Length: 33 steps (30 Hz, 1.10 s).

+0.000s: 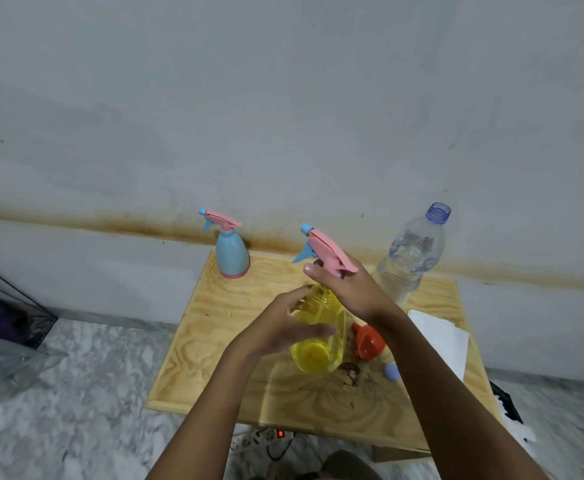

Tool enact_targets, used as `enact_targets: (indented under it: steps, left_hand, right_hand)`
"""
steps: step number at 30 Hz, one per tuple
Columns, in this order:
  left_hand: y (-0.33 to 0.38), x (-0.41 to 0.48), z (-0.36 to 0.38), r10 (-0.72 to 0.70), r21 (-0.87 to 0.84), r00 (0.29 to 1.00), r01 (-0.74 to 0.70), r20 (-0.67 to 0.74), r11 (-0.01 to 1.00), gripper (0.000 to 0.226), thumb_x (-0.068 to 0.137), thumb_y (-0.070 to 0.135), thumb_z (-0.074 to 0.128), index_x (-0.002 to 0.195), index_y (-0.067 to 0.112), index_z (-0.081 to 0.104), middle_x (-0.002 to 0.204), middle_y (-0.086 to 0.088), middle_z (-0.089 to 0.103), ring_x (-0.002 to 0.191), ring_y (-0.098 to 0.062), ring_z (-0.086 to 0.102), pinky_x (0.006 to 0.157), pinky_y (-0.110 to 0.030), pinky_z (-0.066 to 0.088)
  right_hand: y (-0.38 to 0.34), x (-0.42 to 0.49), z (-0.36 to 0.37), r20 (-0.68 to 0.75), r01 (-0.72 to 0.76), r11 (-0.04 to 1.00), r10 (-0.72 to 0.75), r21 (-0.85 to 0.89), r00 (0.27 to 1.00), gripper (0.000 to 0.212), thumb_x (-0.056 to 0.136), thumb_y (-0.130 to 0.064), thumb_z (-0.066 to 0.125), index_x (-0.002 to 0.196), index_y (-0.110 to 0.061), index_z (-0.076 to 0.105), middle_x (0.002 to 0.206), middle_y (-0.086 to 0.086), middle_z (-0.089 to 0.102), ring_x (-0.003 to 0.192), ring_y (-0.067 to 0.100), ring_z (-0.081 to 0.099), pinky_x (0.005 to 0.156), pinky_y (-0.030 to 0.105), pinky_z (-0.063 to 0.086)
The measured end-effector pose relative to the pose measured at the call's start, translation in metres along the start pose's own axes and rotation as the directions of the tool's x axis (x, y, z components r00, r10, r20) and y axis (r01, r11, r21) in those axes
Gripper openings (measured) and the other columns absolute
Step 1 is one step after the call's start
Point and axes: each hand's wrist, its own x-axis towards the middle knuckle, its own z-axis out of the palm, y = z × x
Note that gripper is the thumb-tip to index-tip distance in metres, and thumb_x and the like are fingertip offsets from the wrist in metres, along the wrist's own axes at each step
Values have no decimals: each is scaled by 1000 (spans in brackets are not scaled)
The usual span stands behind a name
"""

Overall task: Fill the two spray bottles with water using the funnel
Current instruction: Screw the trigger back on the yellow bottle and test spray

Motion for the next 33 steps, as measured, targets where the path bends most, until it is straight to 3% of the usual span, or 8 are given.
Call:
enact_targets:
  steps: [3,5,10,14,19,23,29,33]
  left_hand:
    - [-6,-1,3,-21,-36,999,22,27,999,39,74,9,85,102,31,69,96,12,72,91,-2,67,78,-20,52]
    - [-11,-5,-1,-51,-55,999,51,13,997,46,72,7,86,106,30,68,99,14,72,93,0,67,78,-17,51]
    - [-62,-29,-43,-296,-84,955,294,-12,952,76,55,48,92,124,34,61,123,8,66,118,-10,61,98,-31,53]
    - [-112,-33,-60,-437,-33,818,459,-375,888,72,68,46,87,128,18,59,124,10,60,120,-16,57,87,-20,51]
    - [-167,-32,-70,-420,351,655,720,-628,598,92,68,67,74,138,14,46,136,-19,47,128,-38,43,104,-43,41]
    - [-176,-33,-64,-365,485,671,729,-645,483,99,60,77,71,135,16,47,134,-16,37,121,-38,38,103,-46,36]
    - [-175,-30,-64,-377,453,664,731,-646,510,95,61,70,77,133,15,47,137,-14,32,124,-36,32,106,-46,31]
    - [-175,-31,-62,-374,423,652,733,-660,532,94,61,69,79,130,13,48,135,-12,35,125,-33,32,107,-44,31]
  right_hand:
    - [-1,7,8,51,-62,997,60,40,997,36,95,-39,59,131,-32,59,117,-15,65,105,9,62,93,28,50]
    - [-1,10,13,65,-80,995,76,62,995,28,99,-33,55,125,-24,62,100,-15,65,90,12,61,79,22,51]
    - [12,21,20,118,-105,994,102,23,988,24,100,-28,54,116,-11,61,112,5,68,81,21,57,73,30,50]
    - [27,32,31,239,-202,977,214,-72,947,25,100,-21,54,120,-8,61,109,18,69,76,9,58,65,25,48]
    - [53,46,57,367,-371,910,414,-184,833,35,99,-22,53,134,-19,53,102,15,66,93,27,66,72,44,57]
    - [69,59,72,352,-436,850,521,-295,778,31,94,-31,58,123,-20,60,108,13,66,102,33,67,78,55,59]
    - [71,74,82,305,-483,808,579,-337,756,30,97,-21,52,124,-9,61,102,11,62,71,9,61,54,26,50]
    - [71,76,82,315,-434,812,561,-391,766,34,96,-23,47,123,-7,60,90,6,63,81,21,67,75,46,58]
